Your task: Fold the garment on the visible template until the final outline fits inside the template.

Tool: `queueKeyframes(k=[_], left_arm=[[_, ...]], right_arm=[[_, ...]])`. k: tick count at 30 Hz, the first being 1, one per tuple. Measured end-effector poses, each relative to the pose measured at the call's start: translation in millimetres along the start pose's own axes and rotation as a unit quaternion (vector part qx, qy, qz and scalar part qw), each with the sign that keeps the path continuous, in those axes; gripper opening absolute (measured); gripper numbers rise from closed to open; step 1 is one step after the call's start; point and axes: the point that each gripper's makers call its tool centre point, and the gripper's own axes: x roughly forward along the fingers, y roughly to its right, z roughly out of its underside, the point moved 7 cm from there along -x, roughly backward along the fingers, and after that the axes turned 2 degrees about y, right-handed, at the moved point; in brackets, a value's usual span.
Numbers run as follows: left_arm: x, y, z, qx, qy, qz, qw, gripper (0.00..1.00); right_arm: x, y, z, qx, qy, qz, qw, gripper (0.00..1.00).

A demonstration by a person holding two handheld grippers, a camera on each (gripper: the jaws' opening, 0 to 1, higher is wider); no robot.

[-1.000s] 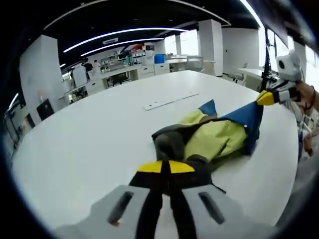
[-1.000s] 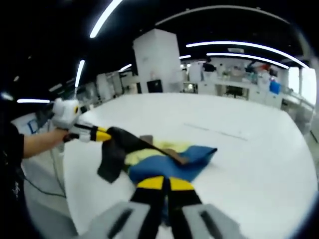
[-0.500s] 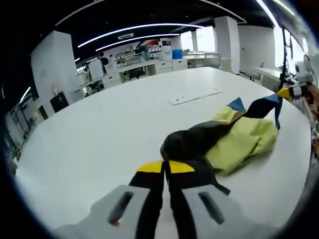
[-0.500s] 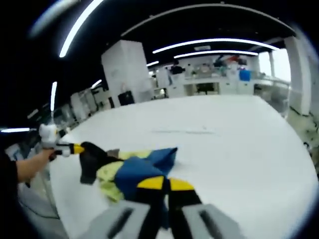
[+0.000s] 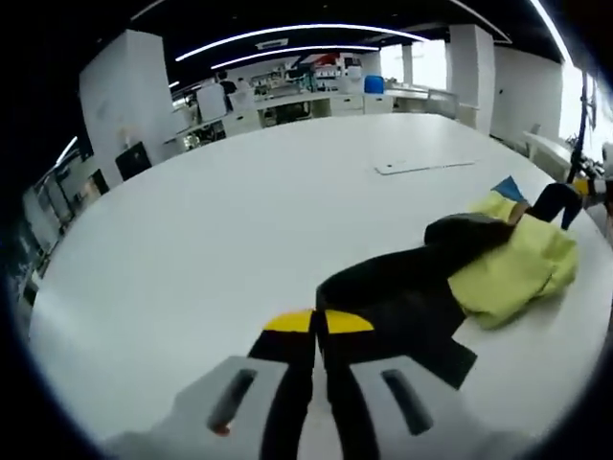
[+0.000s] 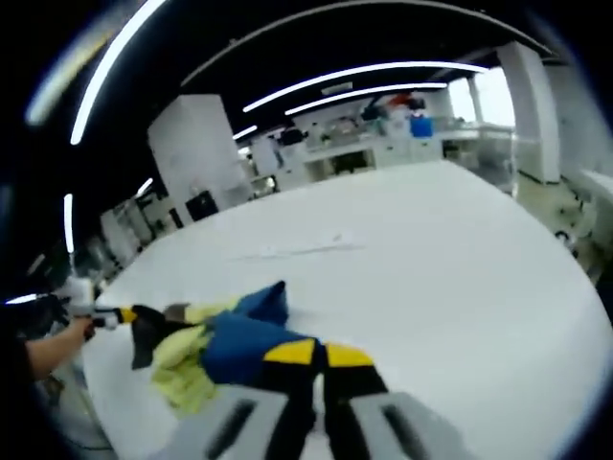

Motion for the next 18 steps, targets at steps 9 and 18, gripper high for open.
queueKeyframes(k=[9, 18], left_arm=[[15, -19.9, 4.9, 0.029, -0.024, -0.019, 0.9991, 0.0], [27, -31.8, 10.5, 0.03, -0.04, -0.029, 0.9983, 0.0]], right_arm=[[-5, 37, 8.6, 0.01, -0.018, 0.056, 0.9982, 0.0], [-9, 62, 14.8, 0.011, -0.029, 0.094, 0.9951, 0.0]])
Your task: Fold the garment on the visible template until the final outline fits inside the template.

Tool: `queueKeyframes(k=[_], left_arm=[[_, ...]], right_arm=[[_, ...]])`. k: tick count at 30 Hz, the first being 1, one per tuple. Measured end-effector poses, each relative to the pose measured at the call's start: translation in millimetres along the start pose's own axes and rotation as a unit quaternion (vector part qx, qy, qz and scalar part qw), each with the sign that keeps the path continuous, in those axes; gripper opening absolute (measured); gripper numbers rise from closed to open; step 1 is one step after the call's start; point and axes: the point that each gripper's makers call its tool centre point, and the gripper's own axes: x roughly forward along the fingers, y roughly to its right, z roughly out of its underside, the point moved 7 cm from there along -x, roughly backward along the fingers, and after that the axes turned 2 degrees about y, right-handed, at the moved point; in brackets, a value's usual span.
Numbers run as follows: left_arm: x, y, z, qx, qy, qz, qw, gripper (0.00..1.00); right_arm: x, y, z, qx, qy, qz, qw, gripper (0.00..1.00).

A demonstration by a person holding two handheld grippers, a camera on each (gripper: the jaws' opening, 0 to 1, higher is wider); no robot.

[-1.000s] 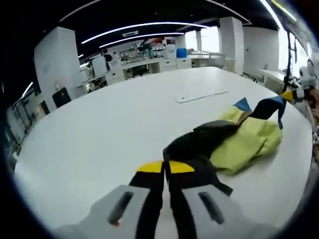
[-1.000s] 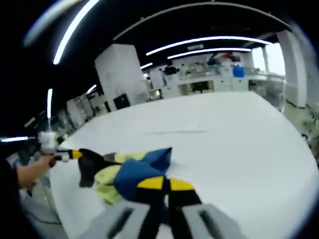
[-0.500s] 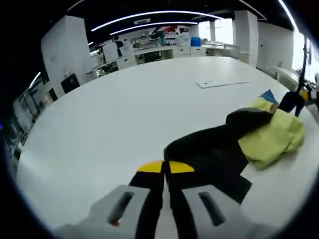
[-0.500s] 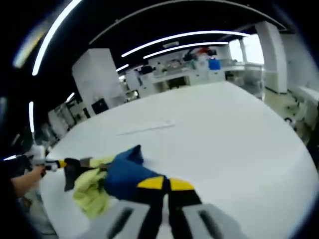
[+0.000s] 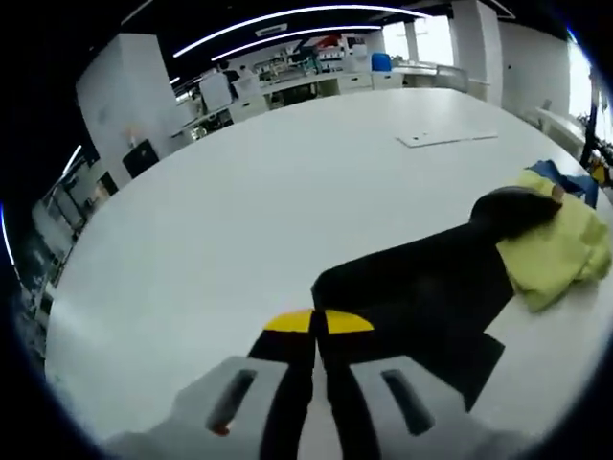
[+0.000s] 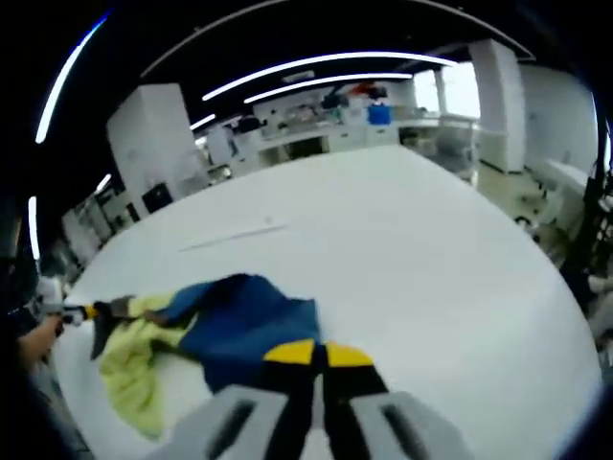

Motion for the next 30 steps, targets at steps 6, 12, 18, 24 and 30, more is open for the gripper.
queueKeyframes(k=[6, 12, 18, 24, 30], left_arm=[[-1, 1.4, -2.6, 0.003, -0.003, -0.006, 1.0, 0.0], [2, -8.5, -1.2, -0.004, -0.006, -0.013, 0.9999, 0.0], [-2, -6.0, -0.8, -0.02, -0.003, -0.01, 0.9998, 0.0], [0, -11.1, 0.3, -0.021, -0.001, -0.013, 0.9997, 0.0], [-2, -11.4, -1.4, -0.023, 0.004, -0.012, 0.9997, 0.0]], right_arm=[[1, 18, 4.0, 0.001, -0.014, 0.025, 0.9996, 0.0], [-2, 33, 7.2, -0.006, -0.023, 0.052, 0.9984, 0.0], [-9, 44, 7.8, -0.028, -0.031, 0.076, 0.9962, 0.0], [-7, 54, 6.9, -0.027, -0.036, 0.079, 0.9958, 0.0], [-9, 51, 7.6, -0.103, -0.043, 0.071, 0.9913, 0.0]])
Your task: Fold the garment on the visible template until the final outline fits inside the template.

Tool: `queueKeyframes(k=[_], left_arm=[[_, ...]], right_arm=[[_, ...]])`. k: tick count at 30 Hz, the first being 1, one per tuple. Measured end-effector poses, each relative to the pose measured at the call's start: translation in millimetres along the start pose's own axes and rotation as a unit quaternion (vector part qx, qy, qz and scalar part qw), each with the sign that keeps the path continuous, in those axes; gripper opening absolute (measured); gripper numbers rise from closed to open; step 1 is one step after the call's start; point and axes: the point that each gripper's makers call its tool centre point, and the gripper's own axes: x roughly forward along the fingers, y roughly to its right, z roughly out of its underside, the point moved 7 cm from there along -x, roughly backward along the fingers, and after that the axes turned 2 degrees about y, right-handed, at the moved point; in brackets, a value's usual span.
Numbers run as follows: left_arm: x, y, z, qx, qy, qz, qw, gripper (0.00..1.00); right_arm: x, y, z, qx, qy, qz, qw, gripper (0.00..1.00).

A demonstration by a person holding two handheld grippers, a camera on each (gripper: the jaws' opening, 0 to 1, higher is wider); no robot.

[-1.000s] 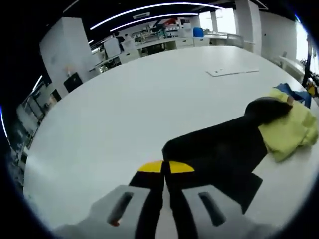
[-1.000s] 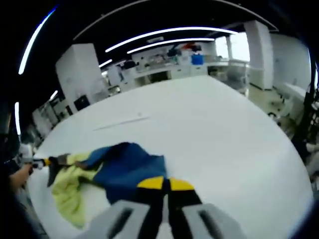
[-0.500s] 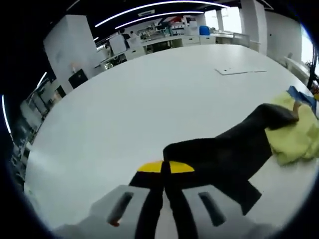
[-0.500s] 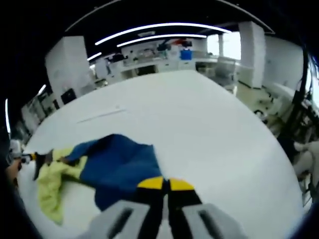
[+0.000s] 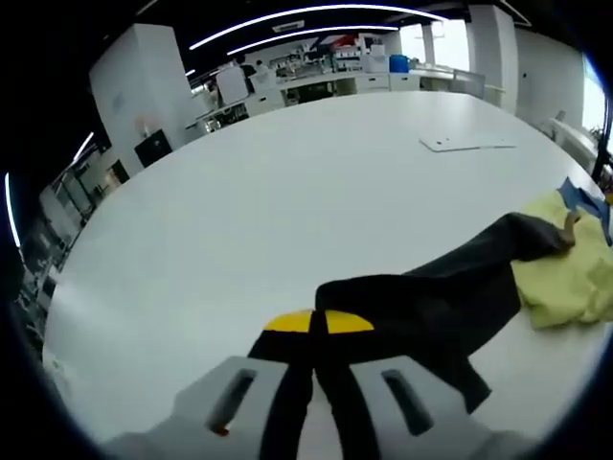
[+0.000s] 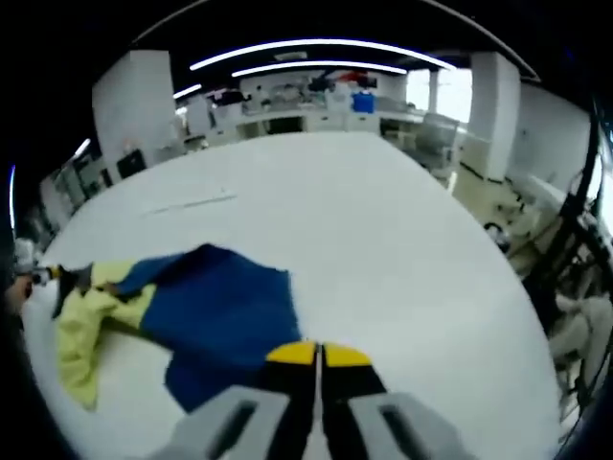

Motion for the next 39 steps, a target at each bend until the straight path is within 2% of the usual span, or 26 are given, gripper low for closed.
queueKeyframes(k=[2, 4, 5, 6, 8, 10, 12, 13, 15, 17, 21, 24, 28, 33, 39], left_arm=[[-1, 0.0, 0.0, 0.008, 0.003, 0.001, 1.0, 0.0], [-2, -0.2, -2.7, 0.019, 0.012, 0.003, 0.9997, 0.02], [-4, 3.0, -3.5, 0.007, 0.02, 0.014, 0.9997, 0.06], [-4, 4.9, -4.4, 0.0, 0.024, 0.021, 0.9995, 0.11], [-10, 9.3, -6.1, 0.011, 0.031, 0.026, 0.9991, 0.19], [-11, 12.4, -11.2, 0.024, 0.033, 0.033, 0.9986, 0.22], [-10, 15.2, -14.7, 0.03, 0.046, 0.044, 0.9975, 0.27], [-15, 23.5, -20.6, 0.024, 0.067, 0.059, 0.9957, 0.29], [-16, 23.9, -23.2, 0.027, 0.066, 0.065, 0.9954, 0.33], [-17, 29.3, -27.8, 0.042, 0.076, 0.077, 0.9932, 0.38], [-21, 40.4, -32.4, 0.049, 0.079, 0.093, 0.9913, 0.43], [-21, 44.7, -34.9, 0.057, 0.085, 0.107, 0.989, 0.43], [-23, 57.3, -40.6, 0.072, 0.094, 0.133, 0.9841, 0.44], [-30, 86.8, -53.1, 0.097, 0.111, 0.175, 0.9735, 0.46], [-31, 108.9, -58.6, 0.107, 0.117, 0.203, 0.9663, 0.46]], right_arm=[[-1, 3, -2.0, -0.013, 0.006, -0.003, 0.9999, 0.0], [-3, -1, -4.2, -0.005, 0.017, -0.021, 0.9996, 0.0], [-4, -3, -5.3, -0.001, 0.02, -0.029, 0.9994, 0.01], [-2, -5, -7.8, 0.003, 0.027, -0.039, 0.9989, 0.04], [-3, -8, -10.4, 0.005, 0.036, -0.048, 0.9982, 0.11], [-3, -12, -14.0, -0.004, 0.042, -0.06, 0.9973, 0.14], [-2, -17, -17.7, -0.014, 0.047, -0.076, 0.9959, 0.17], [-2, -19, -18.7, -0.015, 0.047, -0.079, 0.9956, 0.21], [1, -23, -21.3, -0.023, 0.051, -0.092, 0.9942, 0.27], [2, -29, -23.4, -0.032, 0.054, -0.106, 0.9924, 0.32], [4, -43, -28.0, -0.047, 0.066, -0.138, 0.9871, 0.45], [4, -55, -32.8, -0.049, 0.075, -0.161, 0.983, 0.51], [4, -72, -38.5, -0.054, 0.08, -0.189, 0.9772, 0.53], [4, -97, -45.8, -0.072, 0.084, -0.224, 0.9683, 0.54], [14, -121, -56.1, -0.1, 0.092, -0.256, 0.957, 0.52]])
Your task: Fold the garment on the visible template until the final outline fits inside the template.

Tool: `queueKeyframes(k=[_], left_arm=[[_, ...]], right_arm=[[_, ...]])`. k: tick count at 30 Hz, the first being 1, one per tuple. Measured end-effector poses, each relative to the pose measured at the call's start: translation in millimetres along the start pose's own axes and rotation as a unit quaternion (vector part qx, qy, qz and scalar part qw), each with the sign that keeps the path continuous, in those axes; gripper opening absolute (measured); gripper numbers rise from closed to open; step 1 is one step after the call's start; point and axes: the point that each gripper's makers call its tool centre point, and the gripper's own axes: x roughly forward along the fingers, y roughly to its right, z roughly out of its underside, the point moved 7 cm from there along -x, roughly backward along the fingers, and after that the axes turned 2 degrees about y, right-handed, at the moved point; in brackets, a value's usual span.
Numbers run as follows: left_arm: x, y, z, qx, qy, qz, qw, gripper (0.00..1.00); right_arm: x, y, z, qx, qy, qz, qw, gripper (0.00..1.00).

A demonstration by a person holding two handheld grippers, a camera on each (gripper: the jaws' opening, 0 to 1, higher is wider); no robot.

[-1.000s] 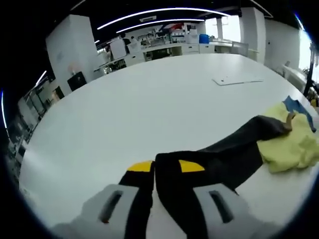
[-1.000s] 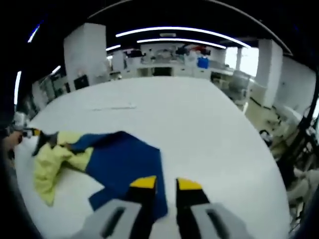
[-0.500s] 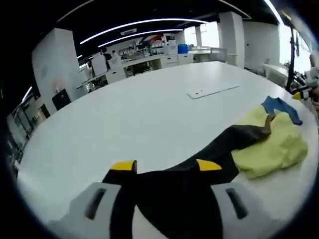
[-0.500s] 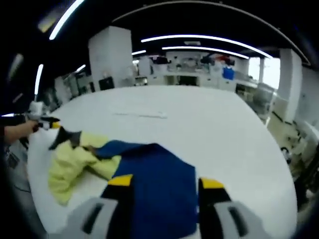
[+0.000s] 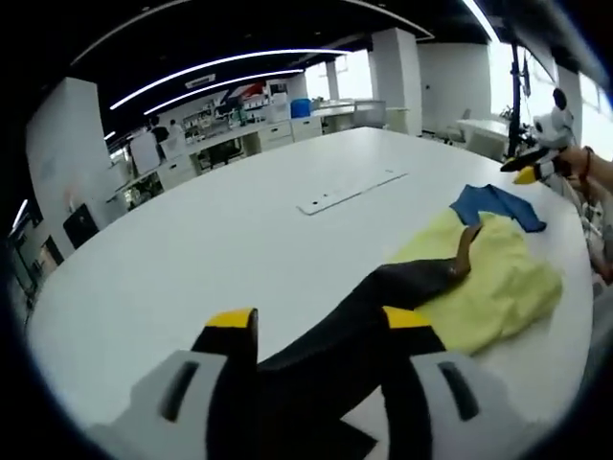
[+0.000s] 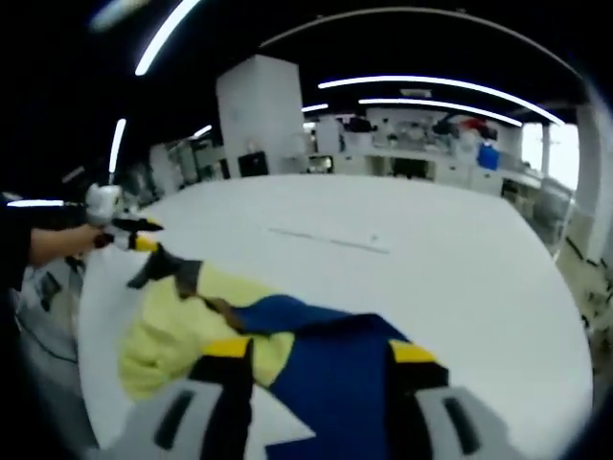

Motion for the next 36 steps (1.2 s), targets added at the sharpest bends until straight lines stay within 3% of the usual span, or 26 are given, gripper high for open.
queueKeyframes(k=[5, 10, 20, 24, 29, 36], left_arm=[[15, 25.2, -9.6, 0.016, 0.008, 0.045, 0.9988, 0.46], [26, 44.4, -8.7, 0.025, 0.003, 0.078, 0.9966, 0.42], [46, 71.9, -1.5, 0.031, -0.003, 0.115, 0.9929, 0.37], [54, 74.2, 10.0, 0.04, -0.008, 0.128, 0.9909, 0.37], [59, 79.3, 15.0, 0.047, -0.009, 0.134, 0.9898, 0.33], [70, 81.3, 21.6, 0.095, -0.02, 0.132, 0.9865, 0.27]], right_arm=[[15, -12, -7.7, -0.028, 0.001, -0.03, 0.9992, 0.52], [29, -20, -10.7, -0.062, -0.007, -0.046, 0.997, 0.51], [57, -35, -1.5, -0.107, -0.018, -0.097, 0.9893, 0.49], [66, -37, 6.5, -0.138, -0.031, -0.112, 0.9836, 0.47], [75, -43, 11.7, -0.179, -0.037, -0.113, 0.9767, 0.36], [86, -41, 18.8, -0.215, -0.05, -0.127, 0.9671, 0.29]])
